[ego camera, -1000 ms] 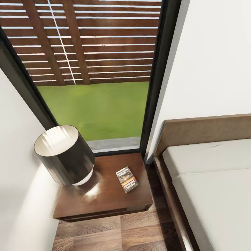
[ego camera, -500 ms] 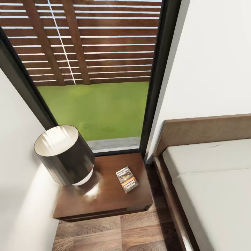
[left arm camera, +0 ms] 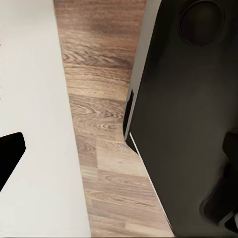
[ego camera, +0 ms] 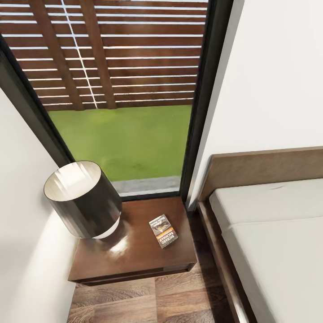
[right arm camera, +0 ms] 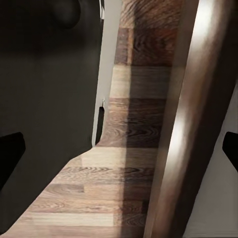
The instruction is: In the bedroom, move the book from the bed onto either nightstand, and place the two sandals side by side next to the bed.
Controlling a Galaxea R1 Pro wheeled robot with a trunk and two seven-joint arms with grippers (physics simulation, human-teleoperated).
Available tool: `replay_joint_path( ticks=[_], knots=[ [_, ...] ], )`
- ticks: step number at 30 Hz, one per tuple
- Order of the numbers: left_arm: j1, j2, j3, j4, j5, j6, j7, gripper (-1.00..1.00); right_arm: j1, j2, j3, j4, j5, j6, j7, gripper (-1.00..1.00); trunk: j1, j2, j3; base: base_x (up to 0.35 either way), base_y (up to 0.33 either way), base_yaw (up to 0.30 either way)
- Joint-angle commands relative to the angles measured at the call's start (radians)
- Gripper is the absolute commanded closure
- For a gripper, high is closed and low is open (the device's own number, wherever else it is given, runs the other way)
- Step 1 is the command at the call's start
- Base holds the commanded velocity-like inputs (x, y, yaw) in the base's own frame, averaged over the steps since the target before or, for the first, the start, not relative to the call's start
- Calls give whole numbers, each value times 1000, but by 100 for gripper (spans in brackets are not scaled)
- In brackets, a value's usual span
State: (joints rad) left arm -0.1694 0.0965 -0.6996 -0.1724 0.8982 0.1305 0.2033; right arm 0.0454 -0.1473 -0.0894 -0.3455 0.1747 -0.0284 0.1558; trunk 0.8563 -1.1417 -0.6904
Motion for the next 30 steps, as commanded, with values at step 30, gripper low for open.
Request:
replay_joint_path(
  ticks=[30],
  knots=[
    [45, 3, -8, 21, -8, 3, 10, -100, 1, 11, -52, 60, 15, 6, 8, -100, 0, 0, -1, 0, 0, 0]
  ],
)
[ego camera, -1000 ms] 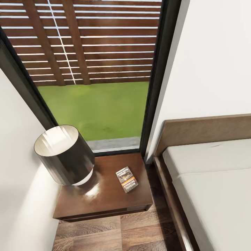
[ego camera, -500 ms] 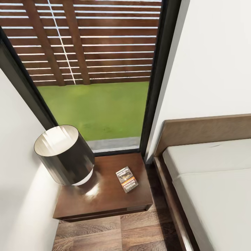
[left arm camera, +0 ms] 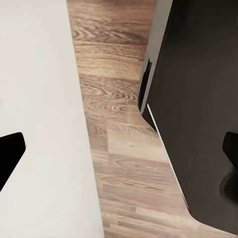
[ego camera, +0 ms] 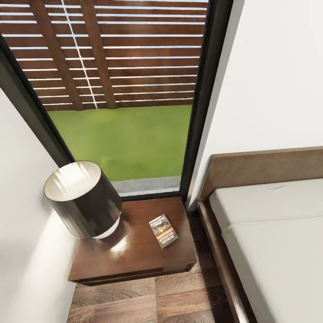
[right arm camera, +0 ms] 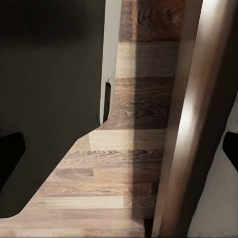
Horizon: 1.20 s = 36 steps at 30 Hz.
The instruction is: In the bedroom, move the book from the bed onto either nightstand, and place the two sandals side by side next to the bed.
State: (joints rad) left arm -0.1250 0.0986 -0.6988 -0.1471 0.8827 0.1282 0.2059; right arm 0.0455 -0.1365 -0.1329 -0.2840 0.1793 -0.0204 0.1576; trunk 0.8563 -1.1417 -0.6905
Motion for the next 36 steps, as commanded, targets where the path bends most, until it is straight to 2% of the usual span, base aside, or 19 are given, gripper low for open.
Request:
replay_joint_path(
  ticks=[1, 30, 36],
  knots=[
    [1, 1, -8, -2, 7, 5, 7, -100, 1, 1, -9, 4, 10, -2, 6, -100, 0, 0, -1, 0, 0, 0],
    [13, -1, -8, 12, 7, 9, 7, -100, 1, 1, -2, 87, 12, -1, 7, -100, 0, 0, -1, 0, 0, 0],
    [16, -1, -8, 12, 7, 9, 7, -100, 1, 9, 1, 126, 11, -1, 7, -100, 0, 0, -1, 0, 0, 0]
  ],
)
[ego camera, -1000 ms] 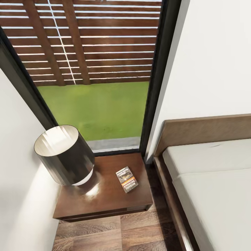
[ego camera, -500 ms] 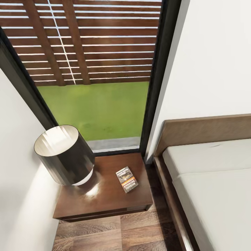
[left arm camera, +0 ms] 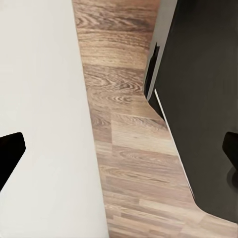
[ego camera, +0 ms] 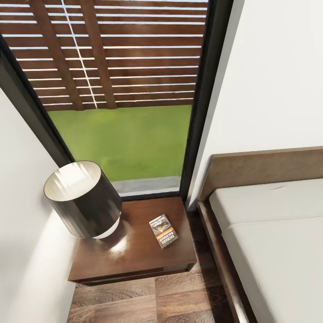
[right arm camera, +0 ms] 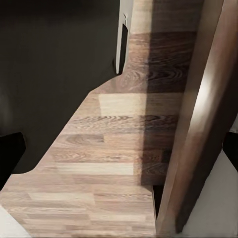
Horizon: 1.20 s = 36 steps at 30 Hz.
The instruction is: In the bedroom, move the book from the bed onto either nightstand, and place the two sandals side by side next to the bed.
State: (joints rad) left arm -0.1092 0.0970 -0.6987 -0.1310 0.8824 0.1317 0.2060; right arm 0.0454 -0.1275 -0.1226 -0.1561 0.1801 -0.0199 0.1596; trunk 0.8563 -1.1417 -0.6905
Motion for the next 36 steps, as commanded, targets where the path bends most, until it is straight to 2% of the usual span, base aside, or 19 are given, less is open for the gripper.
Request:
replay_joint_path(
  ticks=[1, 8, 36],
  knots=[
    [0, 1, -8, -4, 7, 6, 7, -100, 1, 0, -9, -2, 10, -2, 5, -100, 0, 0, -1, 0, 0, 0],
    [3, 0, -8, -4, 7, 6, 7, -100, 1, 15, -10, 40, 10, -2, 6, -100, 0, 0, -1, 0, 0, 0],
    [3, -8, -7, -4, 9, 5, 5, -100, 1, 19, -11, 57, 10, -2, 5, -100, 0, 0, -1, 0, 0, 0]
  ],
)
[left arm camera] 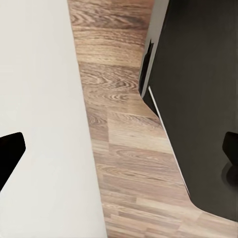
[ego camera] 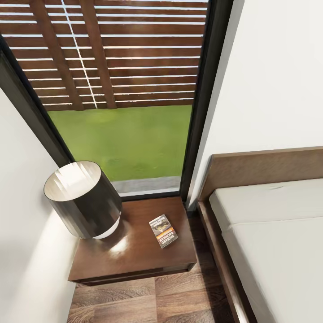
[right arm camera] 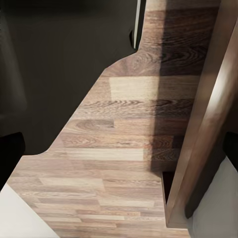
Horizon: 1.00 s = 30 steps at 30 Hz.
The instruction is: In the bedroom, move the book from the bed onto either nightstand, and place the two sandals side by side next to the bed.
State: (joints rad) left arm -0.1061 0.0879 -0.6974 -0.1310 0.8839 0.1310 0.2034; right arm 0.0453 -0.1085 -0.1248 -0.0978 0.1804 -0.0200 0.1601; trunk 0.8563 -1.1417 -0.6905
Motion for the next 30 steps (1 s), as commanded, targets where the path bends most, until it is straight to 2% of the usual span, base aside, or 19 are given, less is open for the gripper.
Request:
replay_joint_path(
  ticks=[1, 30],
  knots=[
    [0, 1, -8, -4, 7, 6, 7, -100, 1, 0, -9, -2, 10, -2, 4, -100, 0, 0, -1, 0, 0, 0],
    [0, 0, -8, -4, 7, 6, 7, -100, 1, 0, -7, -2, 11, -2, 5, -100, 0, 0, -1, 0, 0, 0]
  ],
)
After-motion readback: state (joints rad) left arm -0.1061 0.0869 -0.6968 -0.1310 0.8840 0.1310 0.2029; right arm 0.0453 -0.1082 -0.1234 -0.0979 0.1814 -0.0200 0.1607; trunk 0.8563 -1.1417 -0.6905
